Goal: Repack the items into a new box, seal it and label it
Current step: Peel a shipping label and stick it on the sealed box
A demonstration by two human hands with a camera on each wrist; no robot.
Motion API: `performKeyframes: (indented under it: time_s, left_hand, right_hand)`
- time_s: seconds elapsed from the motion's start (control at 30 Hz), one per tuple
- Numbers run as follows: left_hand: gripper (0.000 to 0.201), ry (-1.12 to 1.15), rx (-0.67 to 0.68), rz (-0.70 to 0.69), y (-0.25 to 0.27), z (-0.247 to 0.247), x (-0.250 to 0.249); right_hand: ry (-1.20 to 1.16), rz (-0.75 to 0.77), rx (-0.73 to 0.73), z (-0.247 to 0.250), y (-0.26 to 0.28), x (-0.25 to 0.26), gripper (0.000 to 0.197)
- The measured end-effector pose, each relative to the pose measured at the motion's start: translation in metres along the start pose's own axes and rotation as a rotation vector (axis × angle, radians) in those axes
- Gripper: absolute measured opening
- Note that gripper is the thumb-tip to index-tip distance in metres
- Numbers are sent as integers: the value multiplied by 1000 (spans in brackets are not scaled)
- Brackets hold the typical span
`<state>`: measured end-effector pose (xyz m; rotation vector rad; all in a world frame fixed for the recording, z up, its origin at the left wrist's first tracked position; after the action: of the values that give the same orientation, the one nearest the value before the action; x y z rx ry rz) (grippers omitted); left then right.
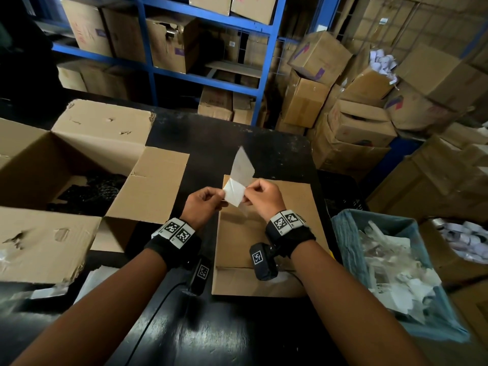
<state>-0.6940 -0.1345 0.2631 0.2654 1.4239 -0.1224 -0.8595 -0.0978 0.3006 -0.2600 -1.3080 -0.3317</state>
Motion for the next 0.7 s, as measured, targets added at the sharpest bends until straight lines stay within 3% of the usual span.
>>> performKeyframes:
  time_s: [0.2,0.33,0.7]
  left_hand:
    - [9,-109,-70,-46,1,6,1]
    - [12,-231,-115,-69,-4,10,2]
    - [11,-288,-99,-72,-7,18,2]
  right_hand:
    - [-99,33,-40,22,-4,12,18]
    - [-14,115,16,27,-4,19,9]
    - [26,109,-118,45,-13,22,6]
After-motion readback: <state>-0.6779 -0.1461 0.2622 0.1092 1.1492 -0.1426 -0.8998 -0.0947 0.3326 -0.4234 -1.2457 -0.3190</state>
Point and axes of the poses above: each hand's wrist, its own y-axis away from the middle knuckle, its own z-axis out of the back of the hand, x = y × z, the point moved 5 cm from there along -y, towards the middle knuckle, and after that the axes turned 12 degrees about -y, right-handed, at the moved point
